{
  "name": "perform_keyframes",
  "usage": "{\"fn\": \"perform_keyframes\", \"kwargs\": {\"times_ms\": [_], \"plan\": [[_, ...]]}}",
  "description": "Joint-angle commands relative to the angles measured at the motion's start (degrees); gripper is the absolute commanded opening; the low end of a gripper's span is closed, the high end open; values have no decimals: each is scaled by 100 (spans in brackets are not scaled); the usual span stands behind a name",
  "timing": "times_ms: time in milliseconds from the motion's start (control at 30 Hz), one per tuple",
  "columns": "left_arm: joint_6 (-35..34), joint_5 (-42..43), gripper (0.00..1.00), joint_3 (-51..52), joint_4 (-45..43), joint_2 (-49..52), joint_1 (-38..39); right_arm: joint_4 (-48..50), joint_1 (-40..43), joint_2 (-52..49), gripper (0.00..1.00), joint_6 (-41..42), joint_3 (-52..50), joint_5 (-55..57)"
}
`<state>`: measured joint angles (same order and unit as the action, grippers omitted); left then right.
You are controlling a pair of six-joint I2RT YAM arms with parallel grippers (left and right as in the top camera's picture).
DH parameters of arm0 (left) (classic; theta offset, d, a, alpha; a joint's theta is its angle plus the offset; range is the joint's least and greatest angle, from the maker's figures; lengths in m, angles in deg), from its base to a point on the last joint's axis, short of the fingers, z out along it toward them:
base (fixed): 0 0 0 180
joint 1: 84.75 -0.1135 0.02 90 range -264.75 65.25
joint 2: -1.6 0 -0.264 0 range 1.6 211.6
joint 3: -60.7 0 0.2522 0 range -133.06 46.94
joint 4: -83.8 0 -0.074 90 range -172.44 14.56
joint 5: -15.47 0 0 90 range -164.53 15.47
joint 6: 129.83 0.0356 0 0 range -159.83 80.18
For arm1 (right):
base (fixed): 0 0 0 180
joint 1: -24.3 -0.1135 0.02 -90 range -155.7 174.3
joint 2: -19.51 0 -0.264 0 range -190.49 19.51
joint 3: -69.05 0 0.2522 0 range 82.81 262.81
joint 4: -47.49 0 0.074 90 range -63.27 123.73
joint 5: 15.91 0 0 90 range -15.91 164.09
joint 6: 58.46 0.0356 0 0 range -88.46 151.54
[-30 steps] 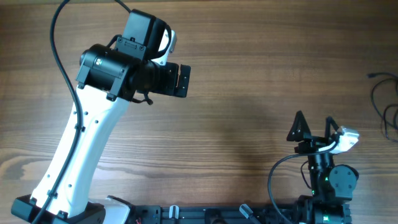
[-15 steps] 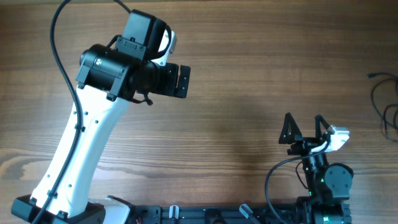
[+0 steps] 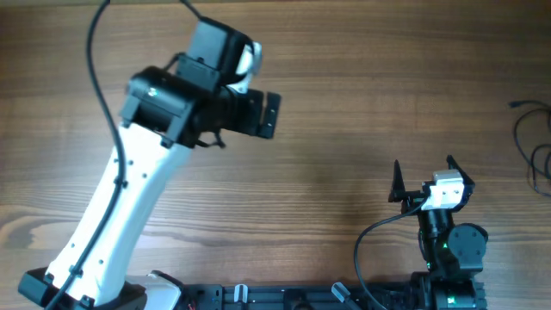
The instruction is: Untangle cables
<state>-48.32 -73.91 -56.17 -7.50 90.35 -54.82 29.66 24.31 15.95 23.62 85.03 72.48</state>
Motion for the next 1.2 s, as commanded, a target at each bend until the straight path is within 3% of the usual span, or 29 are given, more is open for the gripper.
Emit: {"fn": "perform_keyframes", "kwargs": {"times_ms": [0, 100, 167, 333, 433, 533, 600, 700, 933, 1033, 1167], "plan": [[-774, -1290, 100, 4, -249, -127, 1067, 22, -26, -44, 100, -109, -4, 48], [-1648, -2006, 100, 4, -601, -138, 1971, 22, -26, -44, 100, -109, -4, 48], [-1445, -2201, 100, 4, -745, -142, 2415, 22, -26, -44, 99, -109, -4, 48], [-1386, -2315, 100, 4, -844, -136, 2581, 22, -26, -44, 100, -111, -4, 48], [-382, -2308, 100, 7, -1794, -59, 2487, 22, -26, -44, 100, -111, -4, 48], [494, -1300, 100, 15, -3303, 59, 2260, 22, -26, -44, 100, -111, -4, 48], [557, -330, 100, 15, -4033, 175, 1937, 22, -26, -44, 100, -109, -4, 48], [551, 212, 100, 114, -4992, 361, 1617, 22, -26, -44, 100, -109, -4, 48], [-48, 212, 100, 2343, -9075, -109, 1296, 22, -26, -44, 100, -111, -4, 48], [-402, 155, 100, 3759, -10017, -793, 1058, 22, -26, -44, 100, -109, -4, 48], [-402, 146, 100, 5410, -10220, -2107, 586, 22, -26, -44, 100, -109, -4, 48]]}}
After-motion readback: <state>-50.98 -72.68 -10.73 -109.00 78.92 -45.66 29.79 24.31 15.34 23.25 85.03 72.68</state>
